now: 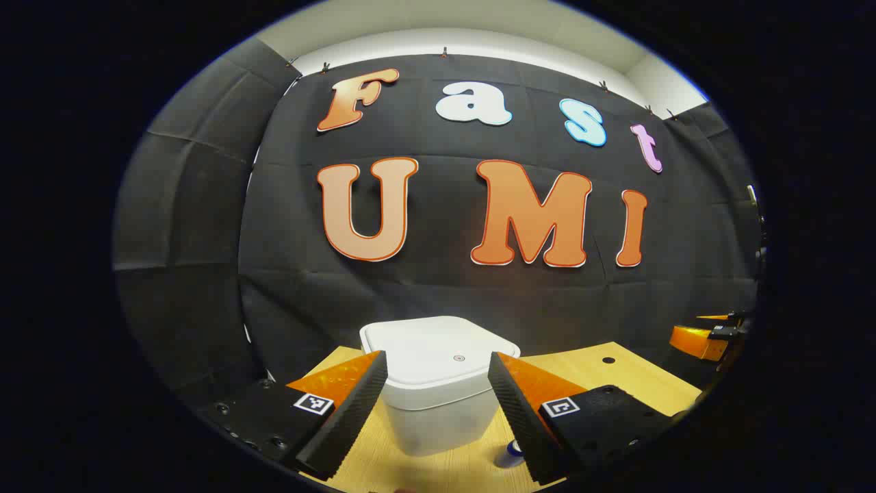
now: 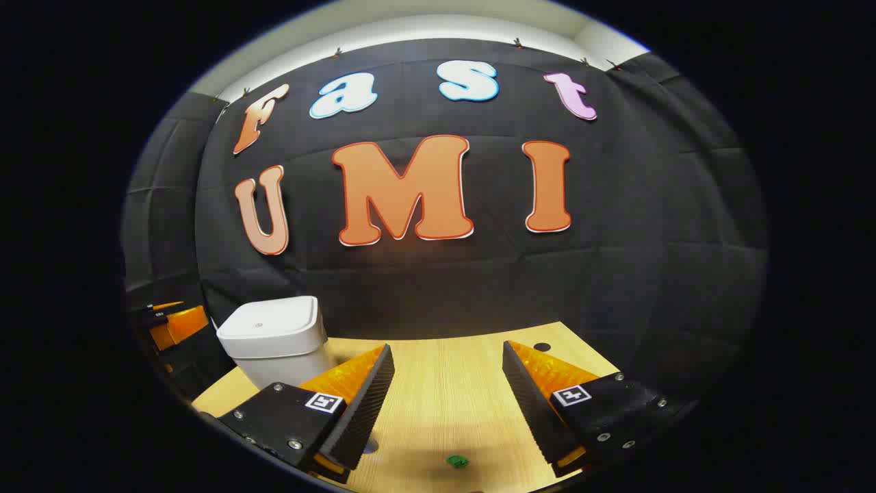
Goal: Press the lid of the desktop garbage bin to open it, pick up the crumpled paper on the desktop and throw it into the bin, then pick up the pop can on the desktop and drop it into the bin, and finally close the garbage bin lid.
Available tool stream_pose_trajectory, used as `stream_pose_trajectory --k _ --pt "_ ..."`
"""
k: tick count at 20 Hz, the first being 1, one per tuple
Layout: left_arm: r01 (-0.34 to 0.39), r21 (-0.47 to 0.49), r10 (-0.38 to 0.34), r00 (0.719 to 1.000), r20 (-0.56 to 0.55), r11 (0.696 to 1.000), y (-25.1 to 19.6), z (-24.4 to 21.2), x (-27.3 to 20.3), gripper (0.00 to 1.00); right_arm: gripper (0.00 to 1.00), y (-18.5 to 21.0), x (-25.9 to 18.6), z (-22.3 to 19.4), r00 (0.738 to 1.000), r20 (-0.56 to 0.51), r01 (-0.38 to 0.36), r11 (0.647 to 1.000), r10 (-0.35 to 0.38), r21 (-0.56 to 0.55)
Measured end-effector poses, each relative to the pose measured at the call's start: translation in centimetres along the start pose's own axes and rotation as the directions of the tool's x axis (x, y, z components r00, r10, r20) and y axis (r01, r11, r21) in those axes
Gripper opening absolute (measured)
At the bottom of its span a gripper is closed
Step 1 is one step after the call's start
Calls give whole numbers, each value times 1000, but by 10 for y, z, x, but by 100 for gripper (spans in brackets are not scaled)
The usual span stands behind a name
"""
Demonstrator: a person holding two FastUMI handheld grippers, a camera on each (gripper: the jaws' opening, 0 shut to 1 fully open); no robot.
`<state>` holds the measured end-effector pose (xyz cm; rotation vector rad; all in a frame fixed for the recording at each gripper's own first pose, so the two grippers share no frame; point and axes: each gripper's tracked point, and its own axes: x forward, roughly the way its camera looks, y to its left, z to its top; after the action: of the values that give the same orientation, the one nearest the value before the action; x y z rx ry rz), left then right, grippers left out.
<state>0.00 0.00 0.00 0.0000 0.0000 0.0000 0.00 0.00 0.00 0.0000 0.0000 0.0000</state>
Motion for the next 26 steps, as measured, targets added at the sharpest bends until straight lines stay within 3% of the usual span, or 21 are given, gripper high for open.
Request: stream_pose_trajectory --k 4,8,10,11,16,18,19,26 --pt "-67 -26 66 998 -4 997 -3 -8 -3 94 95 7 9 -6 997 -9 -79 996 80 40" --pt "-93 -31 93 996 -1 995 0 -8 -11 94 95 6 9 -1 996 8 -88 995 87 43" --pt "-75 -39 75 997 -14 996 1 -9 -7 94 100 7 6 0 997 11 -80 996 80 51" --pt "-66 -37 65 997 -32 997 0 -13 -6 94 95 7 5 0 997 10 -72 996 71 56" --pt "9 50 -8 1000 -18 999 -14 -7 1 94 95 13 1 3 997 16 -77 992 75 95" --pt "40 33 -40 999 -11 999 -21 -3 1 94 100 10 -2 5 997 17 -77 991 76 106" --pt "50 22 -50 999 -17 998 -24 -7 1 94 95 9 -4 7 997 27 -73 992 70 99" --pt "65 4 -65 997 -31 998 -30 -9 5 94 95 3 -4 12 998 34 -60 996 58 64"
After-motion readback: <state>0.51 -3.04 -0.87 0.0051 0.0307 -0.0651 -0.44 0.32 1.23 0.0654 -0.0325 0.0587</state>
